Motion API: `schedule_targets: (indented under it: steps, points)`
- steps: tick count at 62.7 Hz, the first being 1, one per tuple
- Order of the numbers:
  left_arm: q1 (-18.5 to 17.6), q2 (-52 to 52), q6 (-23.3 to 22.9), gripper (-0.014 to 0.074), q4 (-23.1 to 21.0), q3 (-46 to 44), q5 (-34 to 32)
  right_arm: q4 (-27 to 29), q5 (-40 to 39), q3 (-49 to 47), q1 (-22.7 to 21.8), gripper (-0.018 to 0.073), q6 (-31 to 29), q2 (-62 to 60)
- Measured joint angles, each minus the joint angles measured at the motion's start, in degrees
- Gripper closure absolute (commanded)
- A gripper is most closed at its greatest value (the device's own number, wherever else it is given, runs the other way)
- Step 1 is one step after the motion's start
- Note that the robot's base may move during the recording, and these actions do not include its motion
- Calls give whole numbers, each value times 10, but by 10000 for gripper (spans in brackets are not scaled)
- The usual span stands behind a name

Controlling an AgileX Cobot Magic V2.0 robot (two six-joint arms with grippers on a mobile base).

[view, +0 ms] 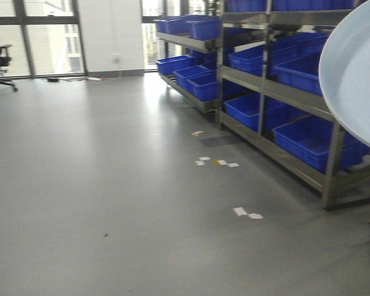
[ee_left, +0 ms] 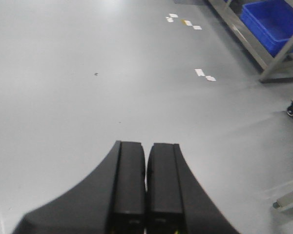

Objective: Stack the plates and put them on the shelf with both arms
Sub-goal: 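Drive the base to the blue bin shelf holding the plate in the right gripper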

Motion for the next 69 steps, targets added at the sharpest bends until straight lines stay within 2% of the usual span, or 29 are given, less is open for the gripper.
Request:
schedule_targets:
  steps: [69]
  points:
    - [0,-1,0,514,0,0,0,0,-1,0,0,510,-1,0]
